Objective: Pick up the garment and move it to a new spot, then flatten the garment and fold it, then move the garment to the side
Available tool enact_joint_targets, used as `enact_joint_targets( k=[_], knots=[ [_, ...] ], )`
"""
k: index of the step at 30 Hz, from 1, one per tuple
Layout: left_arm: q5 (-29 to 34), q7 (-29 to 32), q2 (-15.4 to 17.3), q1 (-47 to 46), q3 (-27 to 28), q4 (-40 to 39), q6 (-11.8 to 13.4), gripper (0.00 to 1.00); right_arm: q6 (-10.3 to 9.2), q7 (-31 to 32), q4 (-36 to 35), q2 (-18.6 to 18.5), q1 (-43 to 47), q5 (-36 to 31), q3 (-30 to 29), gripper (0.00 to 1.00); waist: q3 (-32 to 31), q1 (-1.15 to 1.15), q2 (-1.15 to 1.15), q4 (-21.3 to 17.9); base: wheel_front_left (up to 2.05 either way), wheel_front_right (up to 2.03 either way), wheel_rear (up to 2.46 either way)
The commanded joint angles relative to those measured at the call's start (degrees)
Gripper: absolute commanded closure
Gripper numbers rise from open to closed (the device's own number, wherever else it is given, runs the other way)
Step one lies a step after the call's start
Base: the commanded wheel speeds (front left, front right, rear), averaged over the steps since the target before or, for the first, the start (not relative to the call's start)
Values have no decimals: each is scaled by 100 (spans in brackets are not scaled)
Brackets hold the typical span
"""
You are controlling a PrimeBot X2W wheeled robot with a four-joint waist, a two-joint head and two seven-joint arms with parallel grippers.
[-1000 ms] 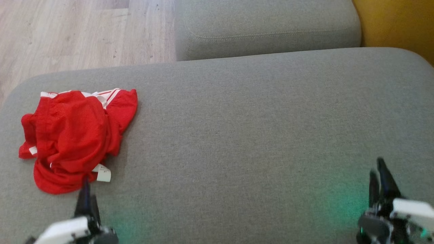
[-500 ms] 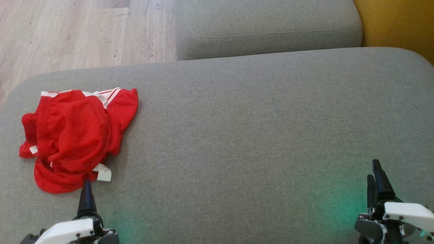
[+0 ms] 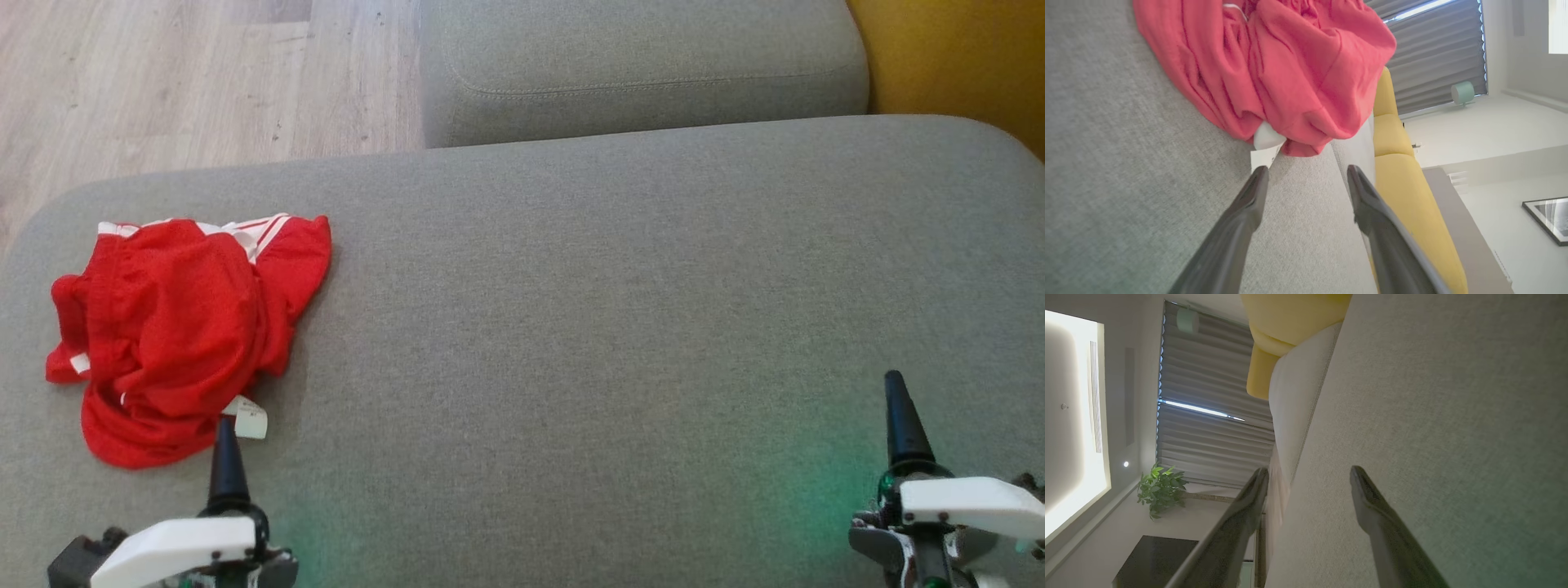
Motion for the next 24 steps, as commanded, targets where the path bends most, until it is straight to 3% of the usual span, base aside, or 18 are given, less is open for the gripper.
enact_joint_targets(
  k=[1,24],
  knots=[
    [217,-63,41,-178,-13,-253,36,0,-1,-69,-249,-31,-203,-219,61,0,-2,0,0,-1,0,0,0],
    [1771,-432,48,-116,-310,-648,279,0,-2,-440,-549,-41,-138,-1878,359,0,-8,0,0,4,0,0,0]
  ],
)
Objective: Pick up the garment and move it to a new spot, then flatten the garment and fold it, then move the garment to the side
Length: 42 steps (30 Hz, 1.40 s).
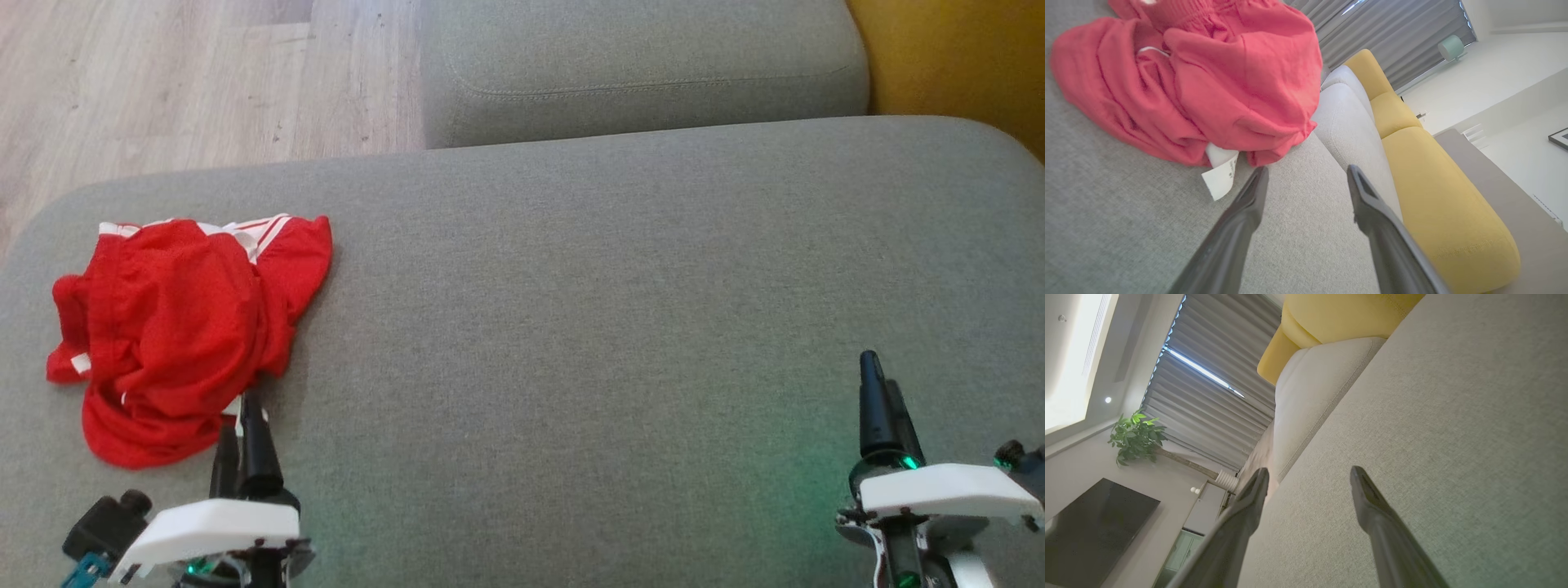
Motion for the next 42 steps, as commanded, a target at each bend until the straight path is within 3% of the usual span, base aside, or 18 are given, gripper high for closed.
enact_joint_targets(
  k=[1,24,42],
  knots=[
    [151,-87,46,-127,29,-242,20,0,-2,-88,-241,-40,-150,-154,91,0,3,0,0,2,0,0,0],
    [1697,-473,53,-100,-252,-634,306,0,-3,-476,-524,-50,-129,-1853,294,0,0,0,0,40,0,0,0],
    [2837,-759,58,-106,-460,-788,362,0,-3,-763,-674,-57,-69,-3066,407,0,-22,0,0,98,0,0,0]
  ],
)
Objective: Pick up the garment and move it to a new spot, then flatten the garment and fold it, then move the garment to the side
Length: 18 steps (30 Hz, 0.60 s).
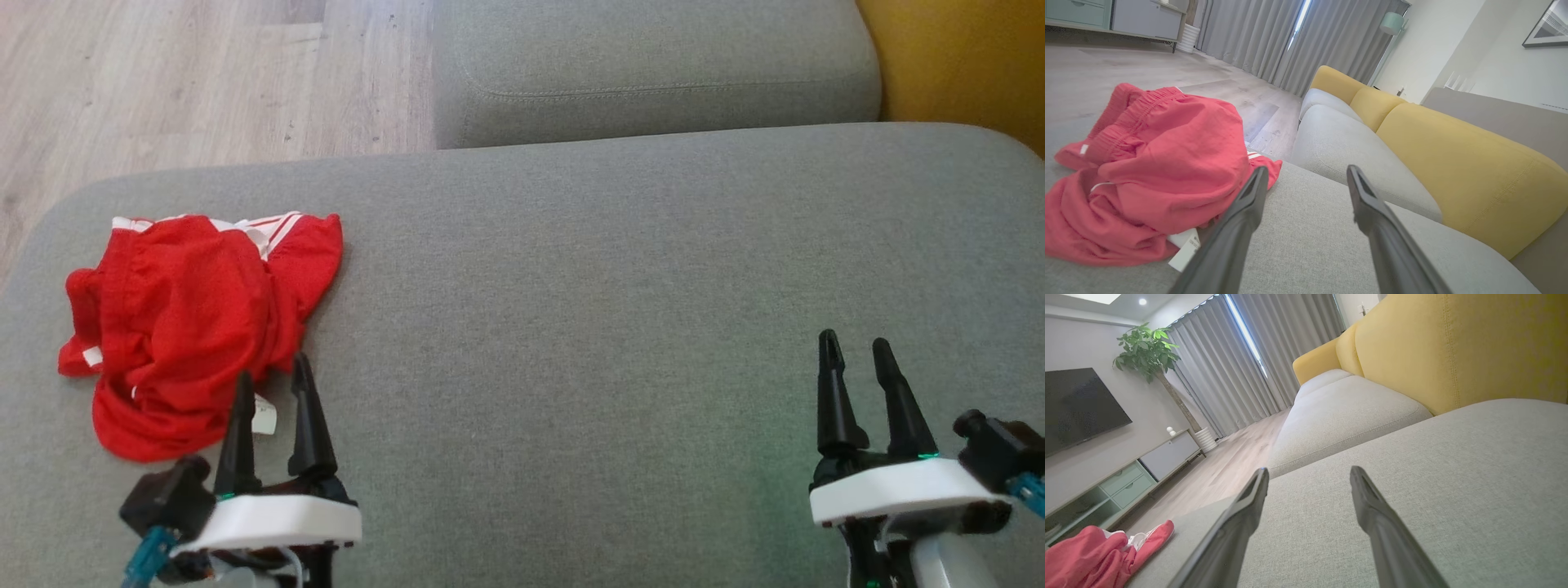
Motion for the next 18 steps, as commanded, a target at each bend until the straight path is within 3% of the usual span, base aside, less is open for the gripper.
enact_joint_targets(
  k=[1,18],
  knots=[
    [194,-77,45,-129,67,-230,29,0,-3,-98,-212,-54,-93,-194,118,0,0,0,0,6,0,0,0],
    [1620,-379,51,-97,-138,-67,171,0,-4,-401,132,-61,-69,-1497,122,0,-12,0,0,-24,0,0,0]
  ],
)
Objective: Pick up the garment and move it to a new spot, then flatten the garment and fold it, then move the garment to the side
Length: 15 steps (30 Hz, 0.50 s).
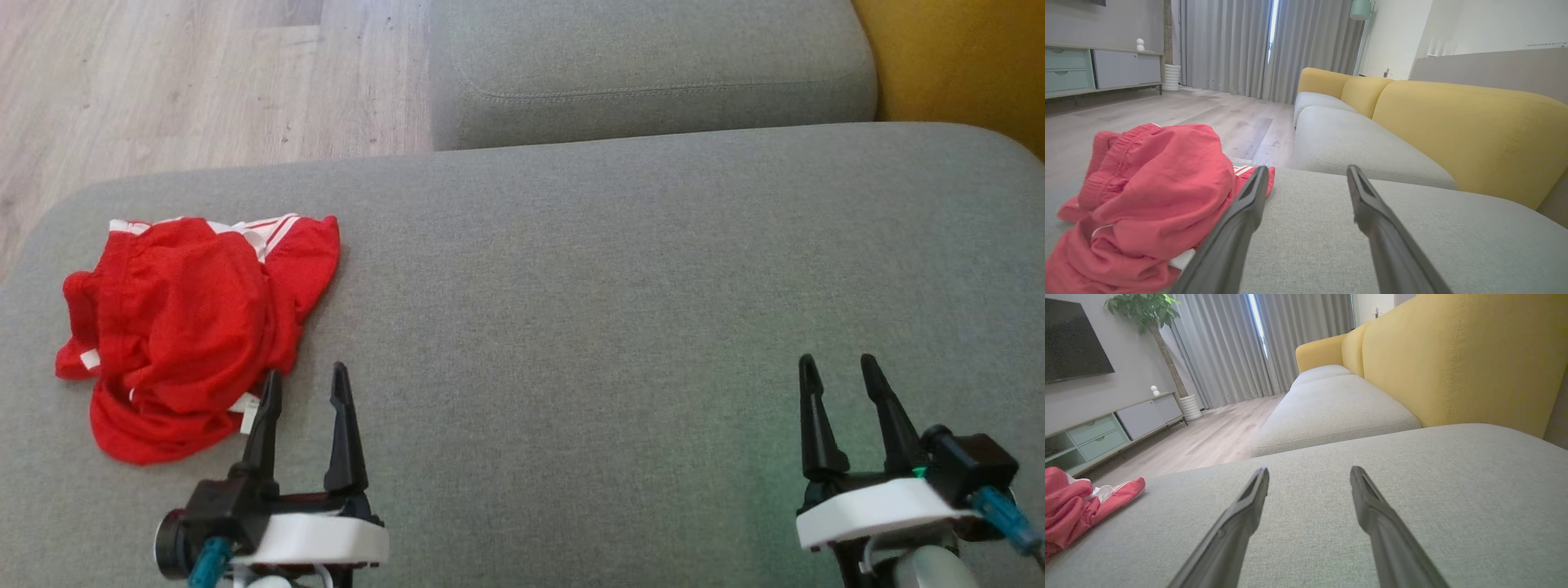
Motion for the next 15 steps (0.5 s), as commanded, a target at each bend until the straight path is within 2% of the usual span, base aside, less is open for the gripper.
enact_joint_targets(
  k=[1,11,15],
  knots=[
    [207,-93,39,-161,131,-177,38,0,-4,-103,-149,-60,-154,-196,119,0,1,0,0,-3,0,0,0],
    [834,-261,42,-151,134,-126,175,0,-4,-272,-60,-64,-159,-880,154,0,17,0,0,-32,0,0,0],
    [831,-273,42,-131,159,-47,179,0,-4,-284,-50,-64,-166,-939,164,0,8,0,0,-55,0,0,0]
  ],
)
